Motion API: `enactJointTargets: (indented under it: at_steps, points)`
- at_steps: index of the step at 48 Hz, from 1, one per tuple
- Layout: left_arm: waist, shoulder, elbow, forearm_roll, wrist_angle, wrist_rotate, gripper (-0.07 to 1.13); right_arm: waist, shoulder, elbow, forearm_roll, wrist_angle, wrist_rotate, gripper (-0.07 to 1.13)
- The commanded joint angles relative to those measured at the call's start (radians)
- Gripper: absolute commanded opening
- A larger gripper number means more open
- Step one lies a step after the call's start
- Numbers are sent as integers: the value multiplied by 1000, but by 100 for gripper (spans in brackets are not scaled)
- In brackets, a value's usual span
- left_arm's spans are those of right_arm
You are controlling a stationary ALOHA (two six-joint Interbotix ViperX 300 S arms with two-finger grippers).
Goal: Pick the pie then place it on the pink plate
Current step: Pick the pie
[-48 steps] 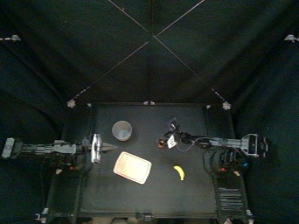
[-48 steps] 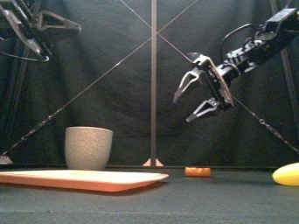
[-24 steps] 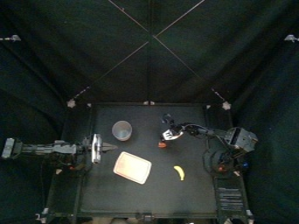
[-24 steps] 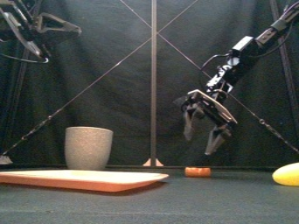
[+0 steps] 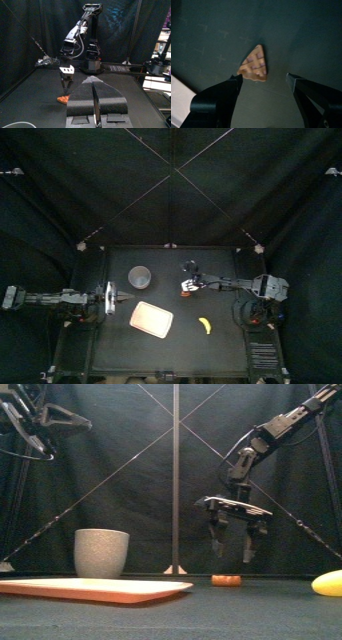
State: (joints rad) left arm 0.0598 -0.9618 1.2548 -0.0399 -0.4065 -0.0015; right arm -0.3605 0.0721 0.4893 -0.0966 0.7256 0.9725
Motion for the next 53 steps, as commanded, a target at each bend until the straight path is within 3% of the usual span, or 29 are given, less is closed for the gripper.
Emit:
enactJointTargets:
  at_steps: [1, 40, 46, 53]
  points:
    - [2, 5, -11, -9, -8, -2, 3, 20, 23, -46, 17, -14, 8, 102]
    - [18, 5, -11, -37, -14, -2, 3, 15, 152, -91, 18, -8, 12, 101]
    - [18, 5, -9, -37, -15, -2, 3, 17, 164, -86, 14, -6, 12, 94]
    - [18, 5, -9, -37, -14, -2, 3, 26, 172, -92, -6, -6, 12, 73]
